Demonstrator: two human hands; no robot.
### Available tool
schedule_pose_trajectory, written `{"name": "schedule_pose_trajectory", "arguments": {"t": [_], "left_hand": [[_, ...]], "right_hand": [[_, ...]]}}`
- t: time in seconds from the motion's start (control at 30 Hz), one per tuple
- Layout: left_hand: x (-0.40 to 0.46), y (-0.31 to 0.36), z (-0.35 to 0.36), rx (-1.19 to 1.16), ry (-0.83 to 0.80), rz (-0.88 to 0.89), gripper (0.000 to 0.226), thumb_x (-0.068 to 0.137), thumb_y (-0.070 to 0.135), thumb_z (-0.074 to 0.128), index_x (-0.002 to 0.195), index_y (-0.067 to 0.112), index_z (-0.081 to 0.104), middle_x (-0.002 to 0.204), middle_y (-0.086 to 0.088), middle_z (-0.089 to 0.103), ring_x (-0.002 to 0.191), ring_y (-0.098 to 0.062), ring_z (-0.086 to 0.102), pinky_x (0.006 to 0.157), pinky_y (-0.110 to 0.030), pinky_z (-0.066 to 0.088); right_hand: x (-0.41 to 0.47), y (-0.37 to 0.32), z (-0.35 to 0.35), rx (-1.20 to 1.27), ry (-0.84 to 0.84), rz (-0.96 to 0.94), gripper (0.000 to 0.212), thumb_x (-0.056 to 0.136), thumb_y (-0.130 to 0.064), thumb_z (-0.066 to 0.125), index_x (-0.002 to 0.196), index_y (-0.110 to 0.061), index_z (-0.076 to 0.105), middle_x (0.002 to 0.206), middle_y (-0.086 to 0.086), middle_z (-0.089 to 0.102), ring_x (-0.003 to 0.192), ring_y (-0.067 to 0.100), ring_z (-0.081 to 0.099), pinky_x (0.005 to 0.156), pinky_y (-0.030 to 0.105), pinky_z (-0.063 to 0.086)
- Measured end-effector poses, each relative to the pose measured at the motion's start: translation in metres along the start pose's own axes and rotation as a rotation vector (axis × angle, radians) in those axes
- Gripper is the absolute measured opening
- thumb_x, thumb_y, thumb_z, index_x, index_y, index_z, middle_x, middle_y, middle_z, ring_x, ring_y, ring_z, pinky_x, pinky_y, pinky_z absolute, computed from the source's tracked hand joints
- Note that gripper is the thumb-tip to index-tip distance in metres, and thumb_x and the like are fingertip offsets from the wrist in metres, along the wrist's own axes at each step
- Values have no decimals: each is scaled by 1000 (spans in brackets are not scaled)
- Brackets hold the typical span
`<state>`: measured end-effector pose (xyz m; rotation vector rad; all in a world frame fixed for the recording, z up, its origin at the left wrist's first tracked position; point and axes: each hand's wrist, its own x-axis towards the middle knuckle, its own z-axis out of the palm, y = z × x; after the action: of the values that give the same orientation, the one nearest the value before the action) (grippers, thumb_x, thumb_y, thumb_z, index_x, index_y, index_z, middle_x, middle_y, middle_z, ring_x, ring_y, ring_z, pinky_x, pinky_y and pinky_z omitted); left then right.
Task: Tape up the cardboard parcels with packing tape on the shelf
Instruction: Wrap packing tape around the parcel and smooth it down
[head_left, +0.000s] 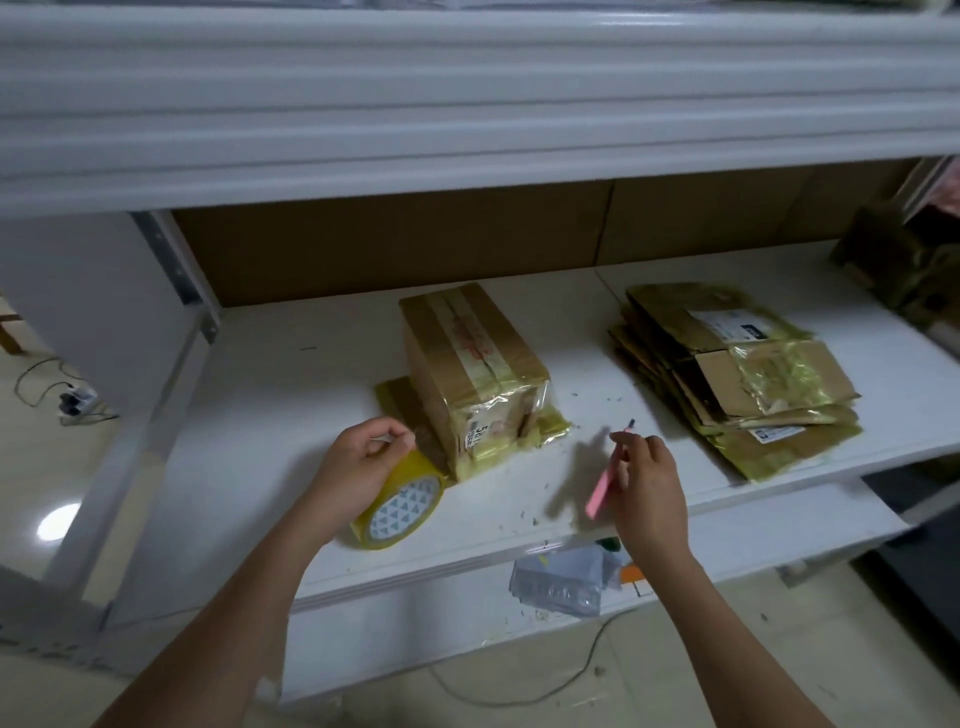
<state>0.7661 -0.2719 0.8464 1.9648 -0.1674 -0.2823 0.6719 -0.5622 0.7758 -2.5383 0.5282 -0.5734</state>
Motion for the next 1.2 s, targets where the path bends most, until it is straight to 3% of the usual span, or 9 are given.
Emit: {"name": "schedule_pose_trajectory", "arguments": {"t": [0.23, 0.33, 0.4, 0.57, 0.7, 0.8, 0.9, 1.07, 1.2], "left_hand": [[-4, 1, 1, 6, -4, 17, 19, 95, 26, 62, 76, 27, 64, 80, -3, 72, 74, -16, 65, 70, -29, 49], [-7, -1, -4, 31, -44, 17, 19, 95, 27, 63, 76, 30, 65, 79, -9, 72, 75, -22, 68, 73, -34, 51], [-10, -2, -10, 56, -92, 33, 15, 94, 27, 63, 79, 28, 65, 80, -16, 71, 78, -31, 68, 74, -38, 53], [-21, -1, -18, 144, -198, 54, 14, 92, 31, 66, 81, 21, 67, 76, -16, 71, 71, -28, 68, 69, -40, 53], [-27, -8, -30, 157, -203, 62, 6, 88, 32, 70, 92, 29, 74, 83, -8, 73, 82, -16, 69, 82, -39, 57], [-38, -16, -45, 65, -210, 19, 52, 85, 26, 76, 132, 36, 58, 97, -10, 71, 98, -21, 69, 91, -36, 56], [-51, -28, -63, -132, -220, -21, 77, 71, 20, 87, 137, 33, 49, 105, -11, 68, 99, -22, 70, 85, -33, 57], [-67, -39, -80, -42, -54, 13, 49, 73, 0, 81, 113, 15, 57, 93, -14, 70, 88, -24, 71, 68, -26, 58], [-58, -37, -108, 184, -16, 2, 57, 53, 40, 90, 104, 26, 70, 99, 1, 72, 92, -18, 70, 73, -32, 61]], "right_hand": [[1, -5, 1, -102, -28, 81, 47, 90, 3, 50, 137, -4, 50, 120, 22, 53, 109, 38, 47, 80, 44, 45], [-18, -45, -6, 104, 9, -153, 30, 88, -6, 61, 117, -8, 65, 103, 11, 60, 95, 28, 56, 73, 34, 47], [-33, -79, -1, 324, -179, -263, 19, 91, -18, 60, 104, -11, 70, 92, 2, 64, 82, 14, 61, 71, 27, 51], [-49, -139, 21, 751, -474, -5, 17, 86, -27, 74, 89, -10, 73, 82, -2, 72, 75, 1, 65, 67, 11, 47], [-50, -153, 44, 869, -446, 104, 28, 87, -17, 73, 63, -21, 59, 66, 6, 65, 62, 14, 60, 65, 34, 55], [-51, -155, 58, 895, -411, 187, 37, 90, -20, 69, 58, -29, 52, 63, 0, 59, 65, 19, 59, 70, 53, 57], [-56, -161, 69, 954, -371, 301, 36, 90, -28, 69, 58, -30, 52, 69, 5, 64, 75, 29, 66, 71, 55, 57], [-61, -176, 83, 946, -400, 296, 32, 82, -32, 77, 59, -20, 58, 73, 7, 71, 75, 21, 70, 75, 42, 58], [-61, -189, 93, 616, -385, 23, 41, 82, -31, 76, 55, -24, 47, 81, -6, 63, 72, 5, 58, 61, 23, 42]]}}
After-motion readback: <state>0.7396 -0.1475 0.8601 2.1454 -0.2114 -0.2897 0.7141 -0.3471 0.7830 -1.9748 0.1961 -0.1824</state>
